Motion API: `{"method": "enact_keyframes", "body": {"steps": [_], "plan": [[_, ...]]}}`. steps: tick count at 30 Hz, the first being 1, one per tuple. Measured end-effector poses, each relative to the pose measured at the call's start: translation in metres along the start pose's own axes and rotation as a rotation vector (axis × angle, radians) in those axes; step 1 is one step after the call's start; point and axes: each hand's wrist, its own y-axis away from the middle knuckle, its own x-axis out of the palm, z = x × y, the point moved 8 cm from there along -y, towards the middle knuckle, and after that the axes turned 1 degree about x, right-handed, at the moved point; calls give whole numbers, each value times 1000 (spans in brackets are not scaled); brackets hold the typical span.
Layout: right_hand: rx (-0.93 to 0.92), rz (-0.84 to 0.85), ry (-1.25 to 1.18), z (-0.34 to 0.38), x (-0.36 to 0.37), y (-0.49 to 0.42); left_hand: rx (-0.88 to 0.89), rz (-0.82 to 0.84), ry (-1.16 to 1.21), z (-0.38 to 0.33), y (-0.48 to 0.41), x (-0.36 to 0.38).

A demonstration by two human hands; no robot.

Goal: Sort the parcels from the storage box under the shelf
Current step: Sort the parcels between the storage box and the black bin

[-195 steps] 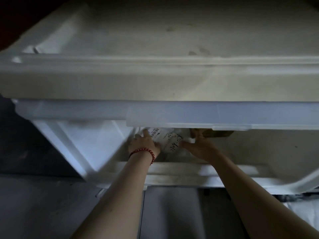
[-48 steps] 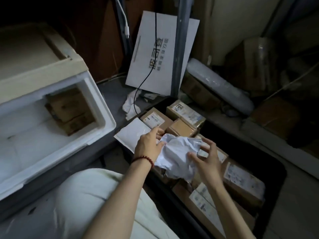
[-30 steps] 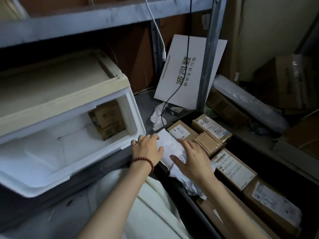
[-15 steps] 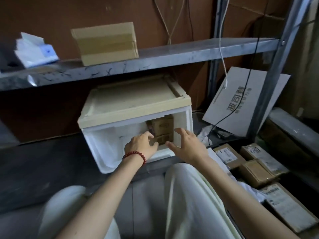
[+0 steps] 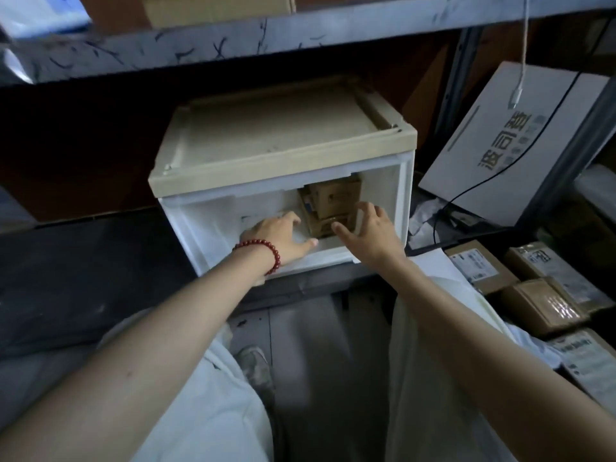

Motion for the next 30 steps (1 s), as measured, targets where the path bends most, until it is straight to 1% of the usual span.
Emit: {"method": "enact_keyframes", "body": {"steps": [3,4,6,8,11,13,19,22,26,30], "plan": [[51,22,-15,-10,14,-22,61,-10,-99,-13,-31,0],[54,19,-14,-10,15,-28,57,-22,-75,-14,-39,-1],[68,22,-1,-17,21,-47,3,-31,62,-11,-62,12],[47,59,26,-20,30,-62,-53,-47,144,0,-75,28],[74,117,38,-36,48,-90,-77,41,77,15,-102,61],[108,131,5,-45,60,-106,-91,60,97,21,-118,71],[153,62,-127,-55,85,-138,-74,-68,270,20,-168,69],[153,15,-157,-54,90,-149,-54,-115,278,15,-183,73],[137,-36,-171,-51,95,-164,-36,-127,207,10,-197,82],[144,-45,-192,-51,102,-172,-8,-101,226,5,-205,93]]}}
